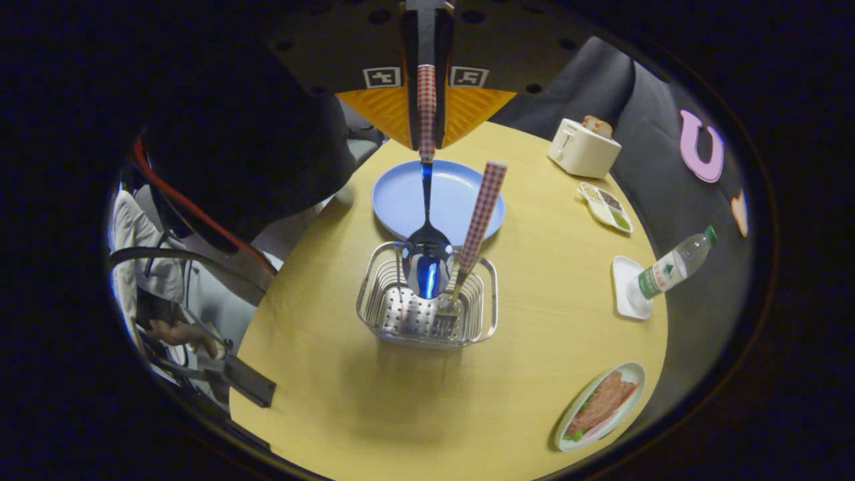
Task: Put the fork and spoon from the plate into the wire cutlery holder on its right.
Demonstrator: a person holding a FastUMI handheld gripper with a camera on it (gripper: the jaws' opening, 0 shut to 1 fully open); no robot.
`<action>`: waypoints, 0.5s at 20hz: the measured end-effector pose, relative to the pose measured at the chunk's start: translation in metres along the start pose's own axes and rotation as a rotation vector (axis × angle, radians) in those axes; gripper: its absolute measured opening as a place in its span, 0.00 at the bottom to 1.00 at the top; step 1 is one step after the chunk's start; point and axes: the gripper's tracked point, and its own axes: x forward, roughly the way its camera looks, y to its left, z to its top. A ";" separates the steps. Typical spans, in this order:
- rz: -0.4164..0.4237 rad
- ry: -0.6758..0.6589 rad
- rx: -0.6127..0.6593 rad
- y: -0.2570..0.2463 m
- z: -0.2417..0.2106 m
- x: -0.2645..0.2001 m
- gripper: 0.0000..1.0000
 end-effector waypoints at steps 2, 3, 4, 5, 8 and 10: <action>0.034 0.045 0.050 0.008 0.008 0.007 0.12; 0.028 0.068 0.060 0.005 0.013 0.010 0.13; 0.019 0.086 0.065 -0.001 0.019 0.010 0.13; 0.022 0.096 0.072 0.000 0.024 0.016 0.13; 0.033 0.107 0.065 0.005 0.039 0.024 0.12; 0.021 0.104 0.048 0.002 0.048 0.027 0.14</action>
